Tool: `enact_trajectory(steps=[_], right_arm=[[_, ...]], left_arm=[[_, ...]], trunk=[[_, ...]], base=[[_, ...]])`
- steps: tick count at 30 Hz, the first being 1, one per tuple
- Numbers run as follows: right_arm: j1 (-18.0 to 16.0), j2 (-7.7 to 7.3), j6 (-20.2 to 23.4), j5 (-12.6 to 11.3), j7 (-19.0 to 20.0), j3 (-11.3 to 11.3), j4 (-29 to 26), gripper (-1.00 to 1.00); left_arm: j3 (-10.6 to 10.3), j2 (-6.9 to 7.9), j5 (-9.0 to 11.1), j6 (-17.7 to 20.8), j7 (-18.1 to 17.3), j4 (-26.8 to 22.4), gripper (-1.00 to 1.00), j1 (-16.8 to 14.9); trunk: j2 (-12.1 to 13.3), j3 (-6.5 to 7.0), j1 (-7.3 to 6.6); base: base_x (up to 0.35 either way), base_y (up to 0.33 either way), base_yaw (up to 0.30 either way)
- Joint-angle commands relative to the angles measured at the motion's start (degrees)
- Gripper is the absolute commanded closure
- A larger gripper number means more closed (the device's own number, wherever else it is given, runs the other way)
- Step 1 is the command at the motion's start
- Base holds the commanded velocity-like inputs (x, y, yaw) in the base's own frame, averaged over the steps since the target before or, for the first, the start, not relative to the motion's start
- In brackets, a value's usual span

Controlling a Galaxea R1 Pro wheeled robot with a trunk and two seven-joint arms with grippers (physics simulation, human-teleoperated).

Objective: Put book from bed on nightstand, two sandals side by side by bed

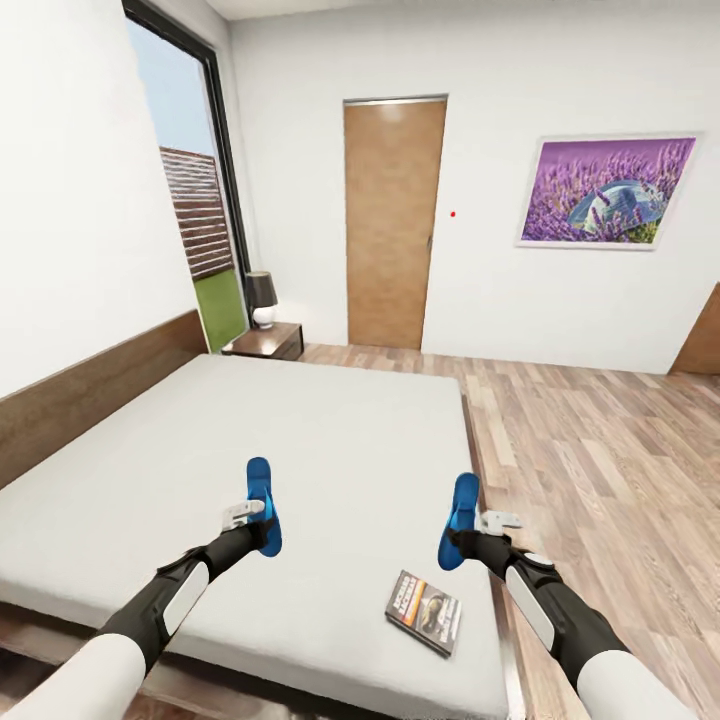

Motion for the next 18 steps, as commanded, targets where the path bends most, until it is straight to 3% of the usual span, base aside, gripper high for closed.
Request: enact_trajectory(steps=[1, 7, 12, 18], right_arm=[[-0.1, -0.05, 0.3, -1.0, -0.1, 0.2, -0.1, 1.00], [-0.1, -0.11, 4.3, -4.8, -0.1, 0.2, -0.1, 1.00], [-0.1, -0.07, 5.0, -5.1, -0.1, 0.2, -0.5, 1.00], [-0.1, 0.03, 5.0, -5.2, -0.1, 0.2, -0.5, 1.00]], left_arm=[[-0.2, 0.07, 0.6, 0.4, -0.1, -0.1, 1.00, 0.0], [-0.2, 0.07, 0.6, 0.4, -0.1, -0.1, 1.00, 0.0], [-0.2, 0.07, 0.6, 0.4, -0.1, -0.1, 1.00, 0.0], [-0.2, 0.07, 0.6, 0.4, -0.1, -0.1, 1.00, 0.0]], trunk=[[-0.1, -0.13, 0.04], [-0.1, -0.13, 0.04], [-0.1, -0.16, 0.04], [-0.1, -0.22, 0.04]], base=[[0.000, 0.000, -0.300], [0.000, 0.000, -0.300], [0.000, 0.000, -0.294], [0.000, 0.000, -0.130]])
